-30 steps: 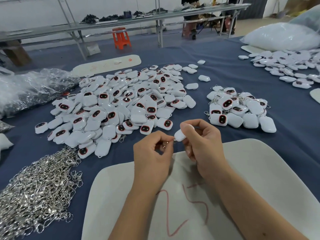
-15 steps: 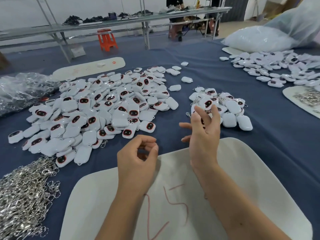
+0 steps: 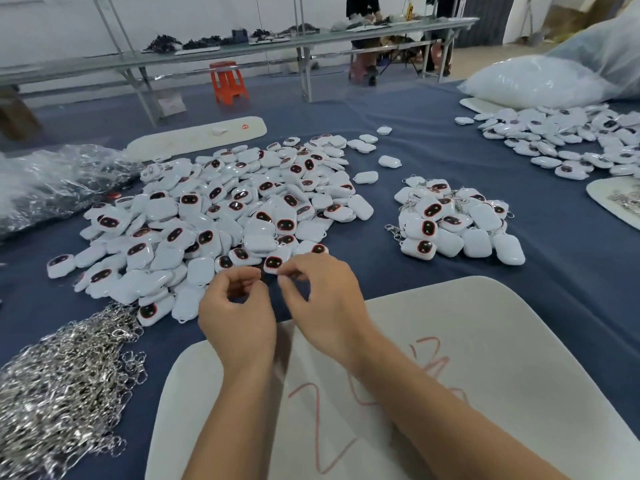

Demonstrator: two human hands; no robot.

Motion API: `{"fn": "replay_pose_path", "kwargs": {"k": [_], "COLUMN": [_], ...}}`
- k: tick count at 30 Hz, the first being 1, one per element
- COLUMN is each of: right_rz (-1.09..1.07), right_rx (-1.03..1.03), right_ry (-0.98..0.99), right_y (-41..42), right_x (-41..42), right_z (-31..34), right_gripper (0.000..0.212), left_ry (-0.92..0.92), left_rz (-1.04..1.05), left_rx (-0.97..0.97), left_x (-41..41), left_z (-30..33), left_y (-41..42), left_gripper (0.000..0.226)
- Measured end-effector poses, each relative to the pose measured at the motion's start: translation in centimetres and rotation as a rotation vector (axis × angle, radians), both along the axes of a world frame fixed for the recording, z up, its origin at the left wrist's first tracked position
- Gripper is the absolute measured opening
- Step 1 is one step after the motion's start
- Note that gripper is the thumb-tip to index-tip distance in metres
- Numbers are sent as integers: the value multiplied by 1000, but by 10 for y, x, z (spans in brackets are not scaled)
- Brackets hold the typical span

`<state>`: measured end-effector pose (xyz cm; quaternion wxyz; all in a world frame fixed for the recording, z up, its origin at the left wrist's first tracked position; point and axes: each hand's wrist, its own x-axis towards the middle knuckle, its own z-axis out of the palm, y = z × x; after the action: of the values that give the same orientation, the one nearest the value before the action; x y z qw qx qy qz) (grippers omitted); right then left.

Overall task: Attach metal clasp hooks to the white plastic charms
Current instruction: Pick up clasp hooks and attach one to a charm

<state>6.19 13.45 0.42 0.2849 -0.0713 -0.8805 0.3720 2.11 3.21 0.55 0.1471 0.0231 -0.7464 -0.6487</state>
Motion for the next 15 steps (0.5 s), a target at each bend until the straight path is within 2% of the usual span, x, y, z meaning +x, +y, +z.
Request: {"fn": "replay_pose_path", "kwargs": {"k": [2,5,8,11,12,15], "right_rz": [41,-42,-78,-54,-38,-15], "right_rx": [107,267,393,347,338,340], "right_ry": [-124,-326,-409,-425,-441,-394], "right_y": [-14,-26,-30,-29,-28,-38], "right_x": [-13,-34,-46,-49,-49,-45], "right_z": [0,1,4,7,9,15], "right_gripper": [22,46,48,48,45,11], "left_ry": [-2,15,-21,-75,-85,-63], "left_rz": [80,158,192,204,203,221], "left_rx": [56,90,104,127,136,141], "left_x": [-4,-9,-13,-14,-14,-12], "left_z": [1,4,3,4,5,11], "left_y": [-6,-19,-29,-31,-30,-31], "left_gripper": [27,28,25,24,25,26]}}
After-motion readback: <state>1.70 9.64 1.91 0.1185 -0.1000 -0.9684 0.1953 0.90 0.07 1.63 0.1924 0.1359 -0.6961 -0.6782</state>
